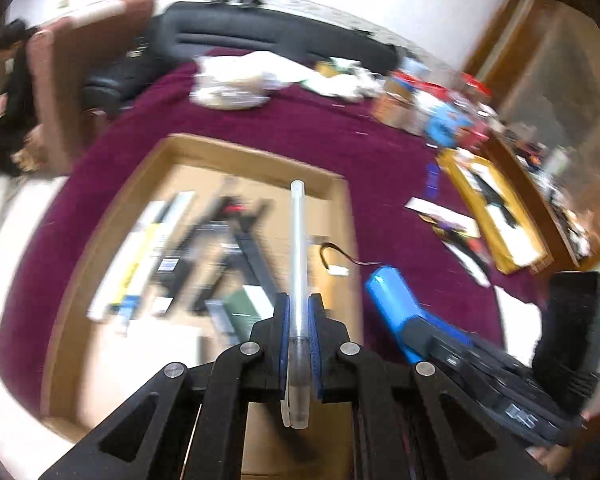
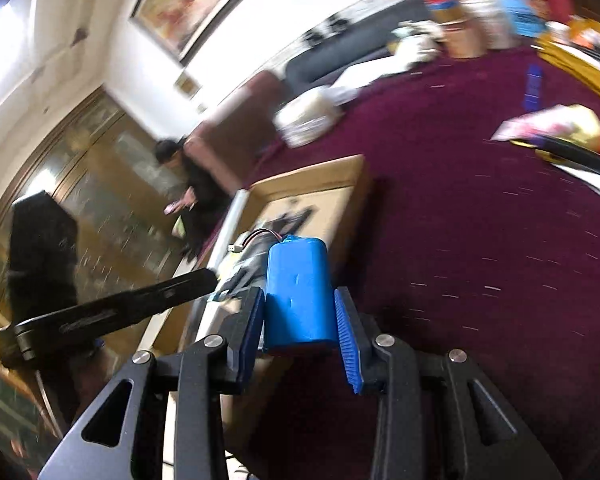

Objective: Organize rigid objects
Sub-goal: 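Carry the blue battery pack and gray marker into the cardboard tray, then open both tools and lift them away from the tray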

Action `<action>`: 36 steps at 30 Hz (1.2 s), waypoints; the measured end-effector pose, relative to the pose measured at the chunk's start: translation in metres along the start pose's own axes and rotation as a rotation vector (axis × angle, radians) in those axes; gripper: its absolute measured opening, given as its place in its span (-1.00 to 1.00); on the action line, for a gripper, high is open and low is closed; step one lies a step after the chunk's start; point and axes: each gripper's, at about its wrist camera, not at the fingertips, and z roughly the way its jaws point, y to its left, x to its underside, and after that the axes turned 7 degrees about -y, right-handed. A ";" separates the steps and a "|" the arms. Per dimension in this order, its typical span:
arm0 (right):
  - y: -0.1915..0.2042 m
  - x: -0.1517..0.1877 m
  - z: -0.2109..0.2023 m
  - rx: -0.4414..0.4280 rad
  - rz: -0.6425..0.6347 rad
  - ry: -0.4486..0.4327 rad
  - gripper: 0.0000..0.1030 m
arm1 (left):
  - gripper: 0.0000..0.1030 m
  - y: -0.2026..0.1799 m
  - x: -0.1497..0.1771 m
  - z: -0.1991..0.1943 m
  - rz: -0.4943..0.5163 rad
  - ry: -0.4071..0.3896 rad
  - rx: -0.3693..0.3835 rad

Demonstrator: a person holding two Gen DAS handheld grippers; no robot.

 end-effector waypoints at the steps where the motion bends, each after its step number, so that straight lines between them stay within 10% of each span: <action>1: 0.009 0.000 0.007 -0.002 -0.023 0.012 -0.33 | -0.85 0.009 0.000 0.003 -0.014 0.008 -0.023; 16: 0.035 -0.005 0.090 0.103 -0.121 0.092 -0.19 | -0.83 0.043 0.010 0.030 -0.007 0.039 -0.111; 20: 0.030 -0.010 0.072 0.018 -0.086 0.052 0.27 | -0.17 0.035 0.011 0.026 0.022 0.023 -0.099; 24: 0.018 -0.015 0.028 0.007 -0.111 -0.038 0.71 | -0.03 0.022 0.009 0.011 0.052 -0.048 -0.112; 36: -0.067 -0.036 -0.041 0.203 -0.017 -0.191 0.73 | 0.13 -0.080 -0.001 0.018 0.163 -0.033 0.063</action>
